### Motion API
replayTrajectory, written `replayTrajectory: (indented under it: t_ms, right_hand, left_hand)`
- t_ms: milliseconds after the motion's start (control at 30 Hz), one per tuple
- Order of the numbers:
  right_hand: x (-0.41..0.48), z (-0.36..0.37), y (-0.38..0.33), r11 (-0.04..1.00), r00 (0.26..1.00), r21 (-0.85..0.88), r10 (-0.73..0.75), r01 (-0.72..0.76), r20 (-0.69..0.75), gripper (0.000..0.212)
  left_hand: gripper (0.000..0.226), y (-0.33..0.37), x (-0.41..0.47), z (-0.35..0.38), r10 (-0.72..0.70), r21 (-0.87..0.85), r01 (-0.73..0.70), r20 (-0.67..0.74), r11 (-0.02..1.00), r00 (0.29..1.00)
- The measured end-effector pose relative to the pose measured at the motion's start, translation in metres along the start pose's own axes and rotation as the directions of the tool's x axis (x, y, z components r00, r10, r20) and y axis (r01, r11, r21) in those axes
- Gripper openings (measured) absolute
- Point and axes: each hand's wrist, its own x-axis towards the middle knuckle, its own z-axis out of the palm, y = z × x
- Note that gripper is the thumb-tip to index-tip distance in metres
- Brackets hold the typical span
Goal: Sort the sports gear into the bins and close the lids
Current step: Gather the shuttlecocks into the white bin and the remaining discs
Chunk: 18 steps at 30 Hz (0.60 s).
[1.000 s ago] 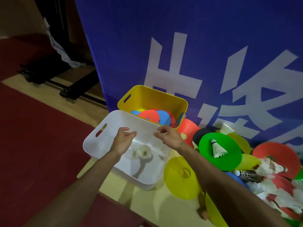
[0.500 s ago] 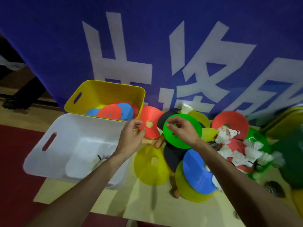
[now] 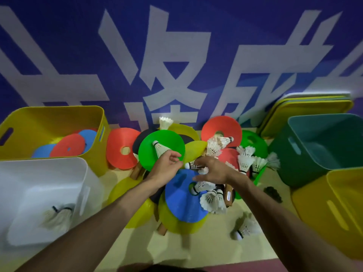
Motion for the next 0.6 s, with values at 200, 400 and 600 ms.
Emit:
replayTrajectory:
  t_ms: [200,400,600]
  right_hand:
    - [-0.003,0.023,0.043,0.976,0.980,-0.211,-0.016,0.059,0.197,0.083]
    - [0.003,0.017,0.057,0.986,0.989,-0.109,-0.117,0.127,0.092,0.056]
    - [-0.007,0.006,0.077,0.986,0.983,0.169,0.035,-0.004,-0.179,0.056]
  left_hand:
    - [0.023,-0.001,0.002,0.020,-0.061,0.109,0.062,-0.012,0.992,0.998]
    - [0.025,-0.007,-0.005,0.047,-0.116,0.132,0.114,0.013,0.985,0.993]
    - [0.036,-0.006,-0.015,0.075,-0.121,0.115,0.127,-0.057,0.985,0.991]
